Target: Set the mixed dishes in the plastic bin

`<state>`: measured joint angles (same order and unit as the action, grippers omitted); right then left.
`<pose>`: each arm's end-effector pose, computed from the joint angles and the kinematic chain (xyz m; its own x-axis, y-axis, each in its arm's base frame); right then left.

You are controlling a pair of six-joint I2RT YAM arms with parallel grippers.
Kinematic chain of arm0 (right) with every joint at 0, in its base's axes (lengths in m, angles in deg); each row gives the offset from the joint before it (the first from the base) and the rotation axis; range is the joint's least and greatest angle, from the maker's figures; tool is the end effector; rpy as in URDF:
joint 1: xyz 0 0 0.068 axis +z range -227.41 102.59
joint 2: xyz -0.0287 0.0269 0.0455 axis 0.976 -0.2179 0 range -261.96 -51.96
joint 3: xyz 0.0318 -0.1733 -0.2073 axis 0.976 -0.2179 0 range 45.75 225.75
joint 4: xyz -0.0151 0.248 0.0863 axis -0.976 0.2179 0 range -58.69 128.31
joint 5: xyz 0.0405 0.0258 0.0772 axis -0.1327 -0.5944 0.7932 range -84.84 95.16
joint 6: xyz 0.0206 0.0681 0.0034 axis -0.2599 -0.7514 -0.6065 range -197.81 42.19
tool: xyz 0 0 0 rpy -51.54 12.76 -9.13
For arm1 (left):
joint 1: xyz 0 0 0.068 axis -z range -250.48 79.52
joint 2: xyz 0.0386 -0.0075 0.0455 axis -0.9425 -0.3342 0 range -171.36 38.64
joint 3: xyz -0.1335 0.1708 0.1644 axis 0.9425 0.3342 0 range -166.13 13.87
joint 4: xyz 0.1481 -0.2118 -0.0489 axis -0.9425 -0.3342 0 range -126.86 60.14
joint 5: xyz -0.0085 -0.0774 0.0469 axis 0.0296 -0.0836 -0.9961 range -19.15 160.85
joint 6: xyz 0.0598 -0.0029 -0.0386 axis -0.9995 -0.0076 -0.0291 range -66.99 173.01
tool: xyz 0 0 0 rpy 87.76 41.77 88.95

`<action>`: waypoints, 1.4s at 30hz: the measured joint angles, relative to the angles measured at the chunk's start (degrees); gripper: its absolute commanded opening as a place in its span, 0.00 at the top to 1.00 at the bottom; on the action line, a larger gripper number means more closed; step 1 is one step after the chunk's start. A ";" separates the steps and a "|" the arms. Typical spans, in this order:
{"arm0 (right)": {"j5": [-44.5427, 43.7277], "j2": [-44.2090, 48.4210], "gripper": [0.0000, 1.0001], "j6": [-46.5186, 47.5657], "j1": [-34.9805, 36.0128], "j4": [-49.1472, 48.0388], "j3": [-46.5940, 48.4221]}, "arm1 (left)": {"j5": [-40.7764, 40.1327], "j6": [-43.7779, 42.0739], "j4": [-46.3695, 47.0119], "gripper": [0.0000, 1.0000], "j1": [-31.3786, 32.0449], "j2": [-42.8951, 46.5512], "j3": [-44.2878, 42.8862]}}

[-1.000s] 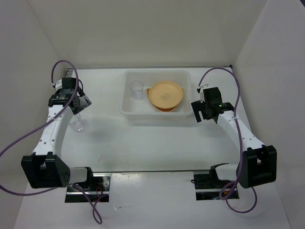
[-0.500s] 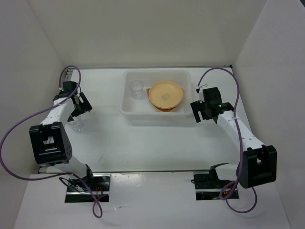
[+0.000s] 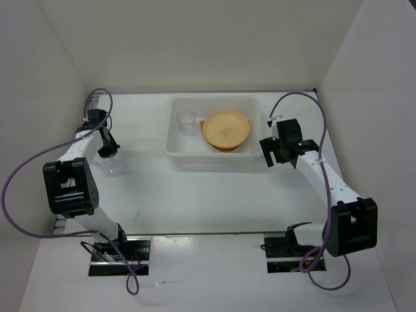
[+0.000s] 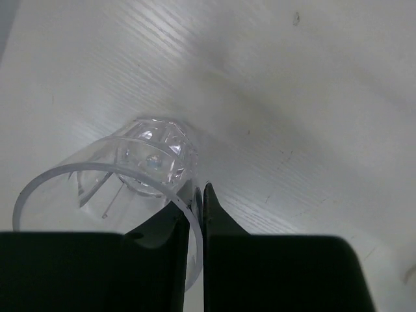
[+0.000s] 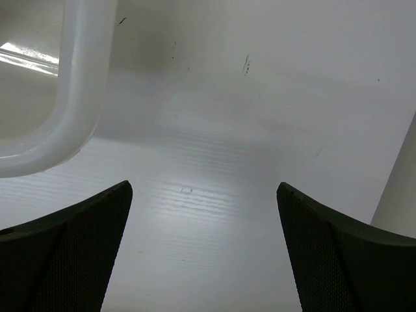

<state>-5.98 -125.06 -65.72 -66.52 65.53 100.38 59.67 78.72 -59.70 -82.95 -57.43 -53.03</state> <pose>0.2733 0.0410 0.2395 -0.7489 -0.3536 -0.5604 -0.2325 0.9322 -0.2774 0.3492 0.0890 0.1947 -0.6201 -0.5730 -0.5359 -0.6418 0.7633 -0.0736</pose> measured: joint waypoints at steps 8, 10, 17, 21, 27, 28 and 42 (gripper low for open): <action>-0.02 0.00 0.04 0.04 0.00 0.00 0.00 | 12.11 11.17 6.36 1.00 -4.72 15.45 -6.97; -0.04 0.00 0.04 0.15 -0.02 0.00 0.00 | 21.09 13.97 15.37 0.99 -4.37 17.38 -7.85; -0.09 0.00 0.04 0.37 -0.02 0.04 0.00 | 30.82 -1.46 2.21 1.00 19.80 -9.27 -49.99; -0.07 0.00 0.04 0.39 0.00 0.04 0.00 | 24.65 -7.56 -10.21 1.00 32.59 -19.96 -53.51; -0.07 0.00 0.04 0.39 0.00 0.02 0.00 | 13.33 -10.88 -22.97 1.00 42.51 -28.30 -53.29; -0.07 0.00 0.04 0.39 0.00 0.02 0.00 | 12.02 -11.06 -23.91 1.00 43.10 -28.35 -53.29; -0.07 0.00 0.03 0.39 0.00 0.02 0.00 | 1.55 -12.22 -21.97 1.00 42.56 -31.04 -51.82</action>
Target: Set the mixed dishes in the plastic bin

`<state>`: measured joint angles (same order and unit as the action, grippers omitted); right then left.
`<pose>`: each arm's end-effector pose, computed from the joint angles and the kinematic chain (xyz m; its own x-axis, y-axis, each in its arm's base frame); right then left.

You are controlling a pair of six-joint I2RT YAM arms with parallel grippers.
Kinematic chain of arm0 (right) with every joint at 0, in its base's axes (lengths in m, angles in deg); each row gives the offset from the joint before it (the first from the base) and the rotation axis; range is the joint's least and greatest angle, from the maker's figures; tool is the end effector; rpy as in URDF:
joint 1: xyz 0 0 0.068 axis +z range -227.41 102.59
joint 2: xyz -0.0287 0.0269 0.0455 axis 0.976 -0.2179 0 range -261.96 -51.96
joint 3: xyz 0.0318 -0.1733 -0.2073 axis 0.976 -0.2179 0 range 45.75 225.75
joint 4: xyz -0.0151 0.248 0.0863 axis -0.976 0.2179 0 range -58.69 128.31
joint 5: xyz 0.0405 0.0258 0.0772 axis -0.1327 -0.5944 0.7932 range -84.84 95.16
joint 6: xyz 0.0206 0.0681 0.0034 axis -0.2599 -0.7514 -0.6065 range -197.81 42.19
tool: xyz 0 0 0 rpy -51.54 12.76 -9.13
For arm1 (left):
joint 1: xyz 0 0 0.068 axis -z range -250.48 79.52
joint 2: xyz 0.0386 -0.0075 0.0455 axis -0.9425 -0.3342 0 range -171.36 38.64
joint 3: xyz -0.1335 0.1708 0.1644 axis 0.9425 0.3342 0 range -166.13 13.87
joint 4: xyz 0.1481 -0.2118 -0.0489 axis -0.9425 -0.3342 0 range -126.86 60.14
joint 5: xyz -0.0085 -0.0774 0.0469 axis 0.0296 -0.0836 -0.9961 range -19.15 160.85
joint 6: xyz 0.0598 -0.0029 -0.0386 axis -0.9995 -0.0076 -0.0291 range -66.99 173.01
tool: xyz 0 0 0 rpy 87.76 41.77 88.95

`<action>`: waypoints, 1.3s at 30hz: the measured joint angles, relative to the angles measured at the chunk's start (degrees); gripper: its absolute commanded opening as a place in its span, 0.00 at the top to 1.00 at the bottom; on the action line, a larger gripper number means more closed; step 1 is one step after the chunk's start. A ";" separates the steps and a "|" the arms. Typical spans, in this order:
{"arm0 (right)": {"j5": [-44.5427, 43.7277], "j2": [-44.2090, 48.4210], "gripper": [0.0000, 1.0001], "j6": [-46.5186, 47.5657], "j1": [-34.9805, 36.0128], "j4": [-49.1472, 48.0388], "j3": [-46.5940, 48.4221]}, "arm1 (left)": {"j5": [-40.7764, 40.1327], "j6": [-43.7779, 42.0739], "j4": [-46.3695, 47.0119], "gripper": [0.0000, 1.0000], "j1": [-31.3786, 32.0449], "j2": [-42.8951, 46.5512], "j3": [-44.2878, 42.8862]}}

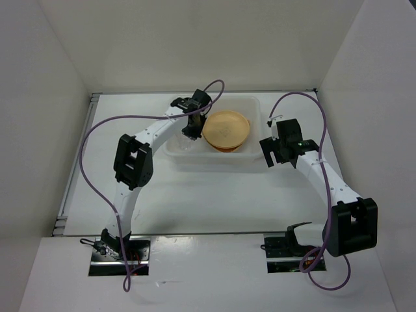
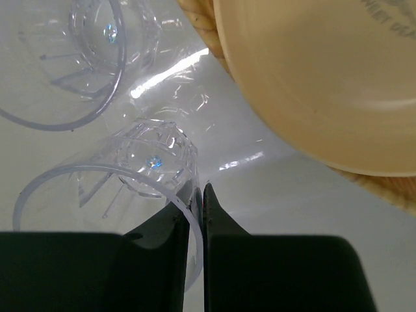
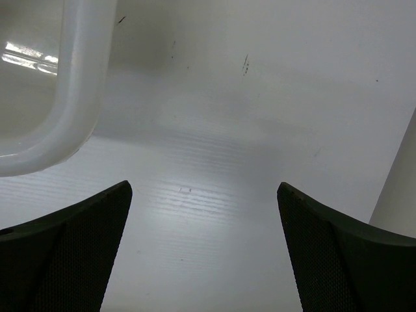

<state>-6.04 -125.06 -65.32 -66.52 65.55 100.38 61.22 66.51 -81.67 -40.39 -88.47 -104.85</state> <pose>0.2733 0.0410 0.2395 -0.7476 -0.3601 -0.5580 -0.2372 0.9296 -0.2821 0.4351 -0.2407 0.2324 -0.8287 0.2142 -0.5170 0.2354 0.9716 0.0252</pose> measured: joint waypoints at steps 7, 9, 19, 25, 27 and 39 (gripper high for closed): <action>0.00 0.02 0.02 0.00 0.00 0.02 0.00 | -2.58 0.31 1.53 0.62 0.00 -2.34 2.21; -0.17 0.02 0.02 0.02 0.00 0.00 0.00 | -3.54 0.31 2.25 0.22 0.00 -2.34 2.21; -1.49 0.02 0.02 -0.02 0.00 0.00 0.00 | -12.92 3.37 2.69 0.00 0.76 2.25 -4.04; -1.79 0.15 0.02 -0.02 0.00 0.02 0.00 | -12.79 1.22 16.37 0.00 1.38 30.36 11.93; -1.77 0.39 0.02 -0.02 0.00 -0.02 0.00 | -13.07 1.27 20.68 0.00 0.52 41.94 21.03; -2.14 3.13 0.02 -0.02 -0.02 -0.07 0.00 | -19.56 1.62 29.64 0.00 -4.66 81.57 65.48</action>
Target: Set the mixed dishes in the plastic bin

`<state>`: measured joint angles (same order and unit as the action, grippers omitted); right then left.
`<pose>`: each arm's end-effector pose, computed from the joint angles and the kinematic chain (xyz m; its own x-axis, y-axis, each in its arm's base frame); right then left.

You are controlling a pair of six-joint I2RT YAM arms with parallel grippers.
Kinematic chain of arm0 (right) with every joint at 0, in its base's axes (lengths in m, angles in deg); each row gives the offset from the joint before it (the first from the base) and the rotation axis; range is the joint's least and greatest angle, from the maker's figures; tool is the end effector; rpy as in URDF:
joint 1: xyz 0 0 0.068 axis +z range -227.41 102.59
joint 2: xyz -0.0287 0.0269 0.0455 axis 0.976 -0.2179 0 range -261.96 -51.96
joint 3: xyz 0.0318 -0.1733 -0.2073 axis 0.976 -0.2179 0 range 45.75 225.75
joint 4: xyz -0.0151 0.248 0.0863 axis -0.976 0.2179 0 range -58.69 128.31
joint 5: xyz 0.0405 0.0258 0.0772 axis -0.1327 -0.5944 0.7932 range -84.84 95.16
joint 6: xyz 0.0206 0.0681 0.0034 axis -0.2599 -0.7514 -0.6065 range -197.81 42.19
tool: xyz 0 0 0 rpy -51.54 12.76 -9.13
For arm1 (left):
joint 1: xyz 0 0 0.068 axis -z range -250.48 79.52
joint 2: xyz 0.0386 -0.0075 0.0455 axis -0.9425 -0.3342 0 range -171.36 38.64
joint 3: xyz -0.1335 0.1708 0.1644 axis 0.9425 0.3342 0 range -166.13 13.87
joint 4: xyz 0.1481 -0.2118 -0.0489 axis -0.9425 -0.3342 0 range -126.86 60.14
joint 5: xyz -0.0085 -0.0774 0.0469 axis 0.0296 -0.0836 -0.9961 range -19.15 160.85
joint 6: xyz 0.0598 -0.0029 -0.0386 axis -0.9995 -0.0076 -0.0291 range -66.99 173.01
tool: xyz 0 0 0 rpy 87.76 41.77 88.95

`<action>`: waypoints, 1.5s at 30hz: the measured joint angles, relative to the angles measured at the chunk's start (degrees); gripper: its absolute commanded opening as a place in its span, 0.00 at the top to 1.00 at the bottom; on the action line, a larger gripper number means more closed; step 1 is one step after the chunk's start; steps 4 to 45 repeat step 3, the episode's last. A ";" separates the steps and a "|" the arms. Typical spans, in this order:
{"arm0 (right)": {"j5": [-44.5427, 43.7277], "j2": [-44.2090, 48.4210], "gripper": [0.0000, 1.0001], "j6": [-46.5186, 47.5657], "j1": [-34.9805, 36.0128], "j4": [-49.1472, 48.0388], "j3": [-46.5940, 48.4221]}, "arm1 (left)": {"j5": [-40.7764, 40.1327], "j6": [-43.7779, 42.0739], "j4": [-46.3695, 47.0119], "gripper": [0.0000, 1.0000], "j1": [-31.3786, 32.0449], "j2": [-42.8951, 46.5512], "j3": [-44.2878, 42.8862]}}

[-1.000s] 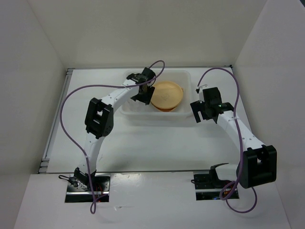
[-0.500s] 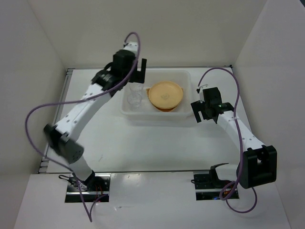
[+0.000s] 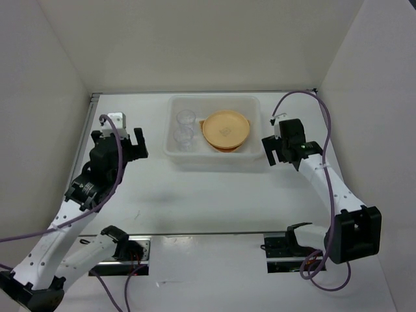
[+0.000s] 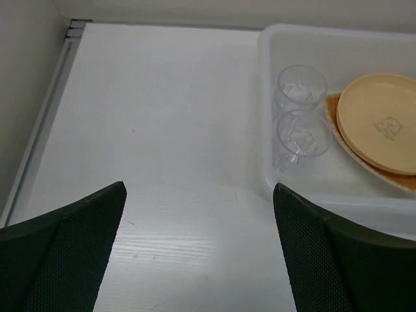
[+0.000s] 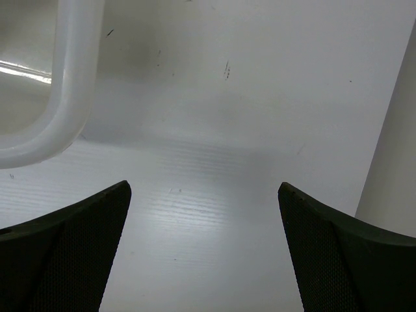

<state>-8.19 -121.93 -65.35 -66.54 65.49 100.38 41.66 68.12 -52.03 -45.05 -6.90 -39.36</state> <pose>0.2664 0.0373 0.2537 -0.7215 -0.3525 -0.5959 -0.1967 0.9296 -0.3117 0.1868 -0.0571 0.3626 -0.2047 -0.1546 -0.9665 -0.1087 0.9849 -0.1346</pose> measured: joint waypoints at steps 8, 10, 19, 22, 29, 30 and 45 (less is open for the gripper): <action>0.00 0.11 0.02 -0.04 0.00 -0.02 0.00 | -1.46 -0.07 1.66 0.00 -0.50 0.17 -0.33; 0.00 0.11 0.02 -0.04 0.00 -0.02 0.00 | -1.46 -0.07 1.66 0.00 -0.50 0.17 -0.33; 0.00 0.11 0.02 -0.04 0.00 -0.02 0.00 | -1.46 -0.07 1.66 0.00 -0.50 0.17 -0.33; 0.00 0.11 0.02 -0.04 0.00 -0.02 0.00 | -1.46 -0.07 1.66 0.00 -0.50 0.17 -0.33; 0.00 0.11 0.02 -0.04 0.00 -0.02 0.00 | -1.46 -0.07 1.66 0.00 -0.50 0.17 -0.33; 0.00 0.11 0.02 -0.04 0.00 -0.02 0.00 | -1.46 -0.07 1.66 0.00 -0.50 0.17 -0.33; 0.00 0.11 0.02 -0.04 0.00 -0.02 0.00 | -1.46 -0.07 1.66 0.00 -0.50 0.17 -0.33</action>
